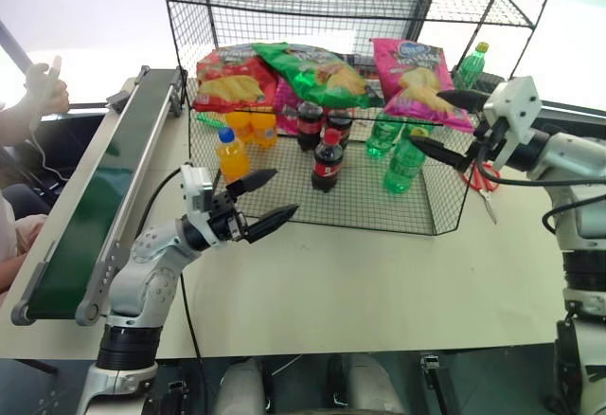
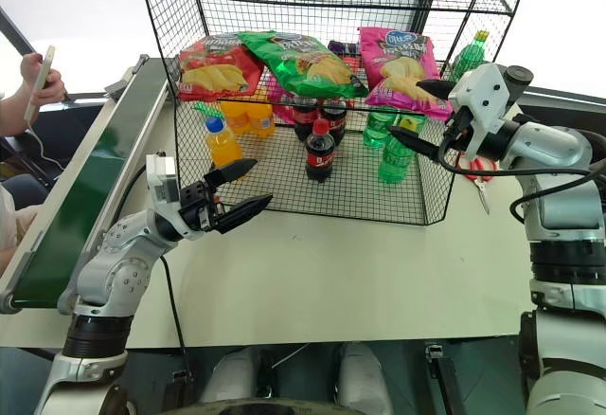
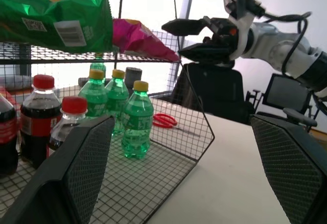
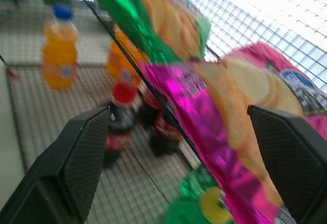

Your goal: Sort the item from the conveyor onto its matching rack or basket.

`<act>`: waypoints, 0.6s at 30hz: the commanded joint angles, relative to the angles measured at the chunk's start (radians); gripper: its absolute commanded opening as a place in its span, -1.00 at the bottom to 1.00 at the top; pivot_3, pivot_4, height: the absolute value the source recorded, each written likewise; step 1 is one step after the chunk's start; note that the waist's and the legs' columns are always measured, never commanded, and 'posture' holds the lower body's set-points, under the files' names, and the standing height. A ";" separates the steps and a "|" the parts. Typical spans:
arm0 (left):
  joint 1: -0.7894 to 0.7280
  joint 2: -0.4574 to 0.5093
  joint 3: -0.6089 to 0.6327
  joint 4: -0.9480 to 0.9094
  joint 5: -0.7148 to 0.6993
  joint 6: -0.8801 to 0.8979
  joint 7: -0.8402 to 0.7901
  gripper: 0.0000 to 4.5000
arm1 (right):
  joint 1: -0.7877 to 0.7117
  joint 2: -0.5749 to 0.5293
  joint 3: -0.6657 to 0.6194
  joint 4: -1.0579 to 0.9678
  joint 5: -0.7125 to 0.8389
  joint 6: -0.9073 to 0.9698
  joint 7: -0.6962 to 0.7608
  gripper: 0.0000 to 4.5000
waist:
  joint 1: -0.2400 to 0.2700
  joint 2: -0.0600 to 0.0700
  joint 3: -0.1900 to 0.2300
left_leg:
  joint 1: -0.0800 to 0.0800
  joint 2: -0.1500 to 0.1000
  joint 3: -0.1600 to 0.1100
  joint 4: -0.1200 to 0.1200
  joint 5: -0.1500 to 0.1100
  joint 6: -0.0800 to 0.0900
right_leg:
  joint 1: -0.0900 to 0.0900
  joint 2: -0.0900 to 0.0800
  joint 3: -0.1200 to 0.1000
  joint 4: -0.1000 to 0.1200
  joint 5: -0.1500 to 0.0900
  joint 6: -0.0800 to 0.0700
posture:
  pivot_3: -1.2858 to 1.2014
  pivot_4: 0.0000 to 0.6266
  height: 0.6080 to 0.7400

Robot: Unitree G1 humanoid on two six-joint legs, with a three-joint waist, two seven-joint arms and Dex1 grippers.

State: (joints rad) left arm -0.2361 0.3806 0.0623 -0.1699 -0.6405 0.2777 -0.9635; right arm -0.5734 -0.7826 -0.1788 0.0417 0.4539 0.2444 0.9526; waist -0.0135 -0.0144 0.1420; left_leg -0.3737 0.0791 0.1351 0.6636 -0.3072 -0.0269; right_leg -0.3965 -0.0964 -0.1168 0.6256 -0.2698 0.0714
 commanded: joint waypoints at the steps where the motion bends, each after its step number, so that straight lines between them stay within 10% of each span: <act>1: -0.001 0.061 0.051 -0.026 0.005 0.021 0.023 1.00 | 0.046 0.009 -0.144 -0.184 0.226 0.168 -0.046 0.98 | 0.002 0.000 0.000 | 0.000 0.000 0.000 0.000 0.000 0.001 | 0.000 0.000 0.000 0.000 0.000 0.000 | 0.03 -0.52 0.79; 8: 0.051 0.245 0.184 -0.024 0.048 0.024 0.055 1.00 | 0.389 0.023 -0.295 -0.512 0.453 0.335 -0.098 0.98 | 0.005 -0.002 -0.001 | 0.000 0.002 -0.001 -0.001 -0.005 0.008 | 0.000 -0.001 -0.001 -0.002 0.000 0.000 | 0.03 -0.52 0.79; 18: 0.227 0.371 0.315 0.017 0.058 0.037 0.025 1.00 | 0.810 -0.009 -0.413 -0.505 0.323 0.205 0.093 0.98 | 0.001 -0.003 -0.002 | 0.000 0.002 -0.001 -0.001 -0.006 0.010 | 0.001 -0.001 0.000 -0.003 0.000 -0.001 | 0.03 -0.52 0.79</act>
State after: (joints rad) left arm -0.0137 0.7384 0.3385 -0.1565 -0.5950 0.3353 -0.9337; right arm 0.2309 -0.7809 -0.5528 -0.4638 0.7898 0.4893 1.0195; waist -0.0124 -0.0172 0.1402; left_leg -0.3736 0.0814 0.1340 0.6629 -0.3129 -0.0173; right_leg -0.3960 -0.0971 -0.1173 0.6230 -0.2702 0.0708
